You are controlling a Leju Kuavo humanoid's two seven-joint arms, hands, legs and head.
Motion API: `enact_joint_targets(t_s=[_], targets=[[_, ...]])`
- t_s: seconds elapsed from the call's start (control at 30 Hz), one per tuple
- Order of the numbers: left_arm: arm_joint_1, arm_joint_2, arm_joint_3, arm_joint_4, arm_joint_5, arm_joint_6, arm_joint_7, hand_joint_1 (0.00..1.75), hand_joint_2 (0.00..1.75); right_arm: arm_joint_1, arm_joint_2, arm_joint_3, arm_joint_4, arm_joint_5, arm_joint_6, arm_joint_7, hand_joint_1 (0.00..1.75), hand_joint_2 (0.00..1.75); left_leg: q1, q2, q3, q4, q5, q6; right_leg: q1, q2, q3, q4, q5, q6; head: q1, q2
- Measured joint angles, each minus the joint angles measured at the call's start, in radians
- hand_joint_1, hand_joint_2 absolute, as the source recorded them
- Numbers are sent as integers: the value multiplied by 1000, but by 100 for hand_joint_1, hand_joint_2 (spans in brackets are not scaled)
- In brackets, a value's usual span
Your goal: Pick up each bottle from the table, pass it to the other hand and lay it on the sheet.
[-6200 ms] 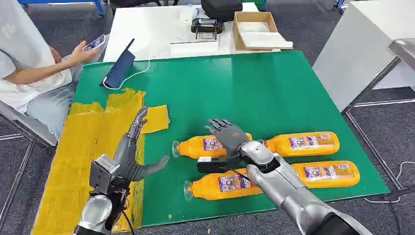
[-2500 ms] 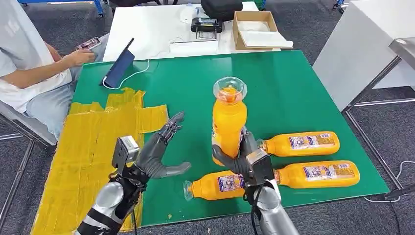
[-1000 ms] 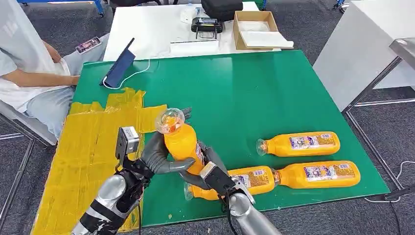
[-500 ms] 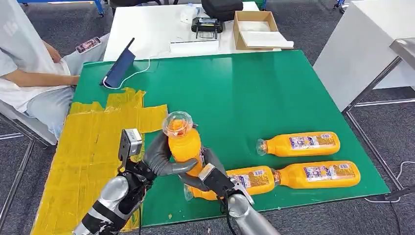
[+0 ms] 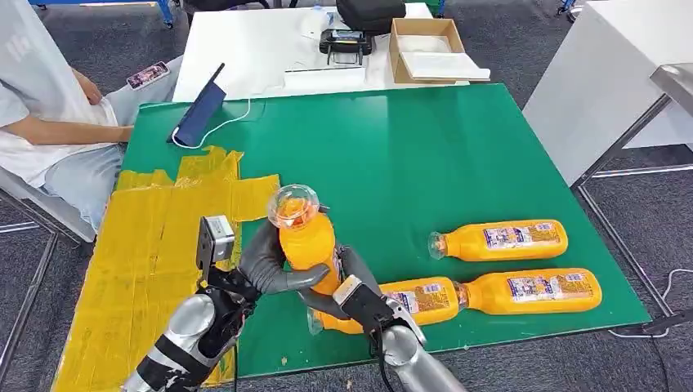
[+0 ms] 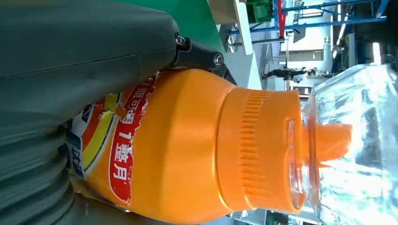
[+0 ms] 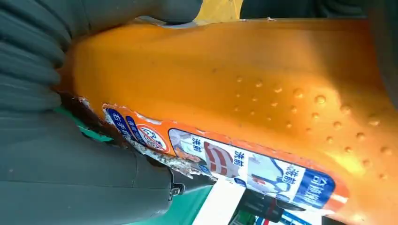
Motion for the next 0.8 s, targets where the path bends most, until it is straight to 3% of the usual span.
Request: enact_joint_targets(t_s=[0.5,0.53,0.57,0.8], targets=[[0,0,-1,0,0,0,0,175,175,1,0,0,-2,0,0,0,175,175,0,0,0,0,0,0,0,0,0,0,0,0,0,0],[0,0,-1,0,0,0,0,175,175,1,0,0,-3,0,0,0,122,175,0,0,0,0,0,0,0,0,0,0,0,0,0,0],[0,0,-1,0,0,0,0,175,175,1,0,0,-3,0,0,0,2,175,0,0,0,0,0,0,0,0,0,0,0,0,0,0],[-2,44,81,-68,-3,65,-32,175,175,42,-14,-43,-120,-69,-26,-18,0,175,0,1,0,0,0,0,0,0,0,0,0,0,0,0]])
